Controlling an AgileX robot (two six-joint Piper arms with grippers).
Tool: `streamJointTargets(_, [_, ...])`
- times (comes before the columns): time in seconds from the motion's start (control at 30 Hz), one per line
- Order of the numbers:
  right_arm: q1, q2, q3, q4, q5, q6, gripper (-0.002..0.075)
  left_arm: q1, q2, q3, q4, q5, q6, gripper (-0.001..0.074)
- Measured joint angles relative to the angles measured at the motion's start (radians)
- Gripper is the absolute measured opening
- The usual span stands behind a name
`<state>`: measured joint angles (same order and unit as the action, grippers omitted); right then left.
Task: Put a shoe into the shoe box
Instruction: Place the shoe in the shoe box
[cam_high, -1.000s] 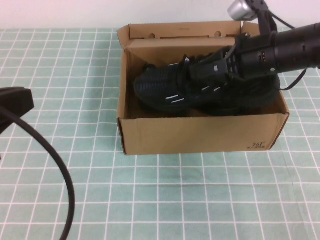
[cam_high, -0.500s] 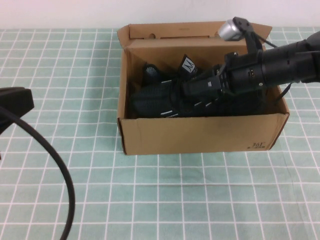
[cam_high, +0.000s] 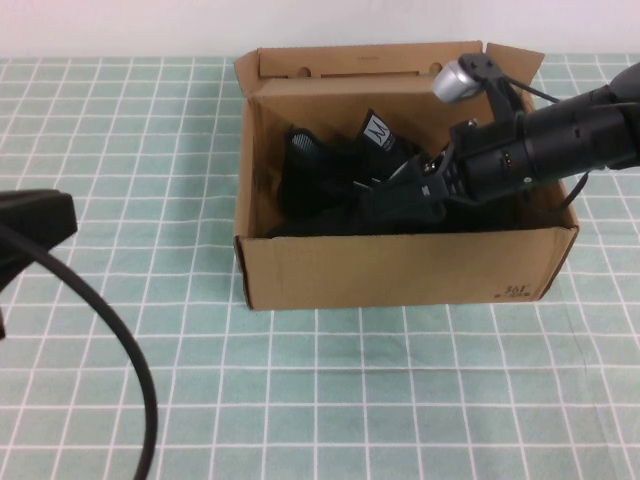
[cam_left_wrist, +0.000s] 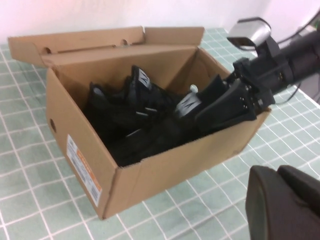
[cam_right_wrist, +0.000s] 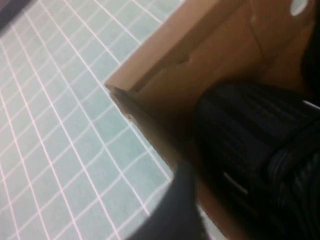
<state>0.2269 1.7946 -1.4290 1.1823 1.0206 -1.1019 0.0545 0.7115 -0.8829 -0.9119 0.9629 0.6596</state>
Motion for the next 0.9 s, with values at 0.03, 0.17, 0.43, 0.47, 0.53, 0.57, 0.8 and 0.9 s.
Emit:
streamJointTargets(0.03, [0.0, -0.006, 0.0, -0.002, 0.002, 0.0, 0.0644, 0.0, 0.0, 0.0, 0.0, 0.007, 0.0, -0.0003])
streamJointTargets(0.17, [0.0, -0.032, 0.0, -0.002, 0.004, 0.001, 0.0643, 0.0, 0.0, 0.0, 0.004, 0.027, 0.0, -0.0004])
streamJointTargets(0.43, [0.0, -0.176, 0.0, -0.238, -0.096, 0.06, 0.0512, 0.0, 0.0, 0.0, 0.005, 0.069, 0.0, -0.0004])
streamJointTargets(0.47, [0.0, -0.2, 0.0, -0.266, -0.112, 0.076, 0.0474, 0.0, 0.0, 0.0, 0.008, 0.074, 0.0, -0.0004])
streamJointTargets(0.53, [0.0, -0.264, 0.0, -0.322, -0.146, 0.107, 0.0344, 0.0, 0.0, 0.0, 0.029, 0.082, -0.002, -0.0004])
streamJointTargets(0.57, [0.0, -0.297, 0.0, -0.343, -0.159, 0.124, 0.028, 0.0, 0.0, 0.0, 0.044, 0.082, -0.002, -0.0004])
streamJointTargets(0.8, [0.0, -0.505, 0.0, -0.497, -0.168, 0.305, -0.0006, 0.0, 0.0, 0.0, 0.318, -0.04, 0.023, -0.0004])
streamJointTargets(0.9, [0.0, -0.592, 0.0, -0.614, -0.168, 0.42, -0.0006, 0.0, 0.0, 0.0, 0.48, -0.129, -0.034, -0.0004])
